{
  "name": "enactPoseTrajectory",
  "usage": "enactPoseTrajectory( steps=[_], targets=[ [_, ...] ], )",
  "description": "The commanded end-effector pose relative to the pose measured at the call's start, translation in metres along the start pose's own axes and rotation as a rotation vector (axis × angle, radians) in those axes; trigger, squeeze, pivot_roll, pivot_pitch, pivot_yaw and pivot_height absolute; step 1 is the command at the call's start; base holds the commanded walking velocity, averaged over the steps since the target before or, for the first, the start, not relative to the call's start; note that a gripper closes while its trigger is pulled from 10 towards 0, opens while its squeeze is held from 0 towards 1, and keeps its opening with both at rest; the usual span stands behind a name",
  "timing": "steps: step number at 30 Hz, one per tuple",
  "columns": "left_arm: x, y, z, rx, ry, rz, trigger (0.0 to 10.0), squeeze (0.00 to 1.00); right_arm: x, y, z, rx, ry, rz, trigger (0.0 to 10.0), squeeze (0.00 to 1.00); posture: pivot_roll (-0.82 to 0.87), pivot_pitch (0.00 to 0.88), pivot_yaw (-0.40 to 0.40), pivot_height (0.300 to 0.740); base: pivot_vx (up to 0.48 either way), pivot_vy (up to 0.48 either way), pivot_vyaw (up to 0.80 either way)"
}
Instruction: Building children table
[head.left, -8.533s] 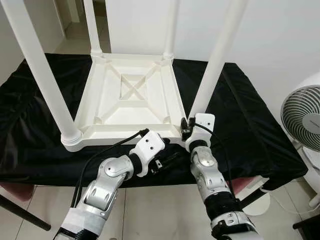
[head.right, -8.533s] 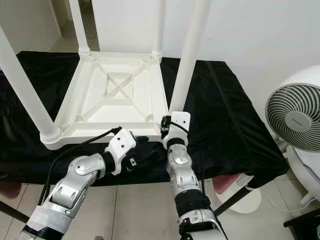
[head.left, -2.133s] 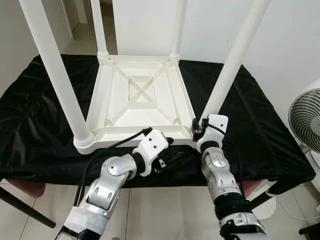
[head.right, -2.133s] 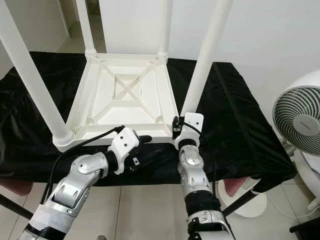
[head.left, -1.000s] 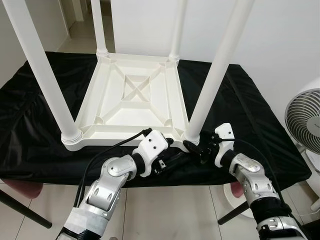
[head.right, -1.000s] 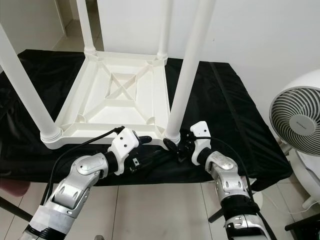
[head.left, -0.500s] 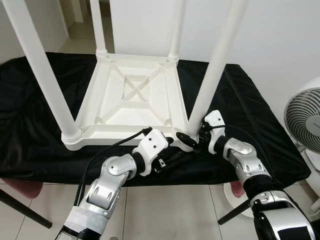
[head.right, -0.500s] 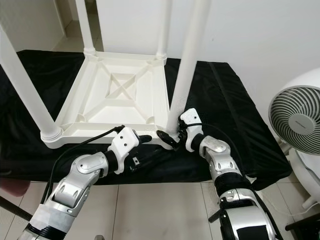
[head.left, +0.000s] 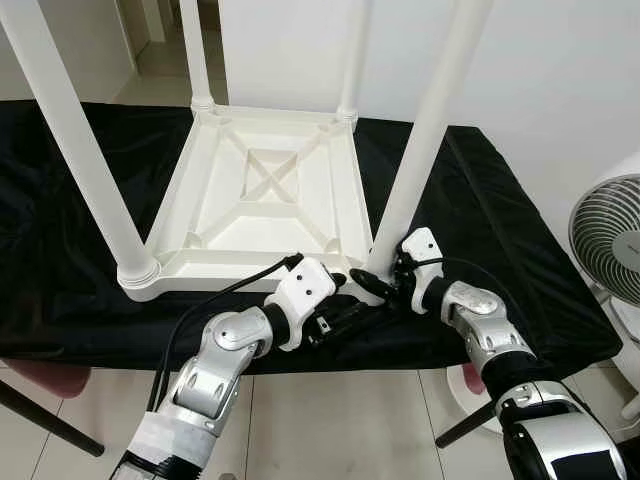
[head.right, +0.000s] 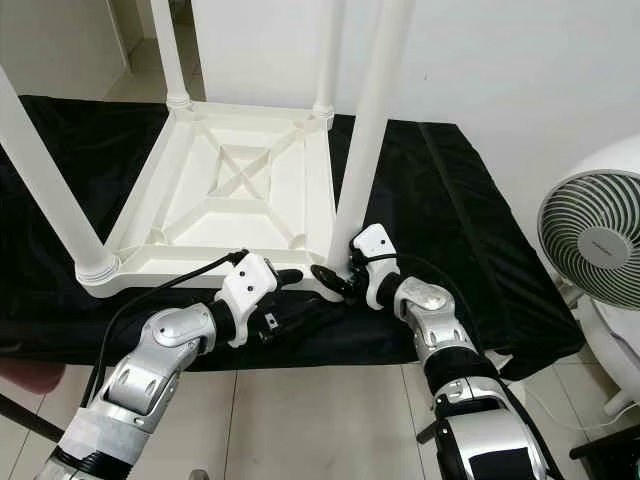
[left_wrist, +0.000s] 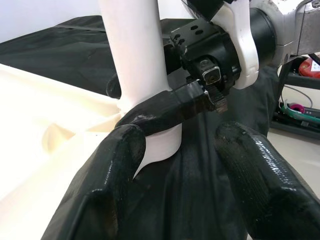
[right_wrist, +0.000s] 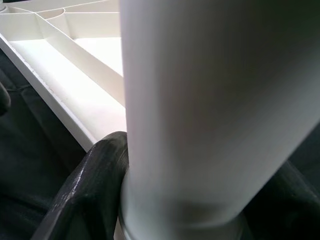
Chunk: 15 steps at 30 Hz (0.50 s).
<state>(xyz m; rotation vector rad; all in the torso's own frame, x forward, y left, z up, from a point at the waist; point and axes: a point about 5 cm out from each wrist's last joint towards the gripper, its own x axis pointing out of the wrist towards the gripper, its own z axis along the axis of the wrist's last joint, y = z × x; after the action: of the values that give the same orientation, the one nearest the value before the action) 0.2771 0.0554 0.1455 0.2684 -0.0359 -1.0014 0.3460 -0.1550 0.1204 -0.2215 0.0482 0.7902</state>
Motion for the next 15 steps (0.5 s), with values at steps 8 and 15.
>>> enactPoseTrajectory(
  steps=[8,15],
  targets=[
    [0.0,0.0,-0.002,-0.004,0.005,0.041,10.0,0.0,-0.019,-0.017,-0.022,0.043,0.086,-0.289,0.0,0.0,0.1,0.0,-0.032,0.74,0.0,0.0,0.0],
    [-0.001,-0.003,-0.002,-0.008,0.008,0.026,10.0,0.0,-0.02,-0.014,-0.029,0.158,0.068,-0.511,0.0,0.0,0.09,0.008,-0.017,0.74,0.0,0.0,0.0]
  ],
)
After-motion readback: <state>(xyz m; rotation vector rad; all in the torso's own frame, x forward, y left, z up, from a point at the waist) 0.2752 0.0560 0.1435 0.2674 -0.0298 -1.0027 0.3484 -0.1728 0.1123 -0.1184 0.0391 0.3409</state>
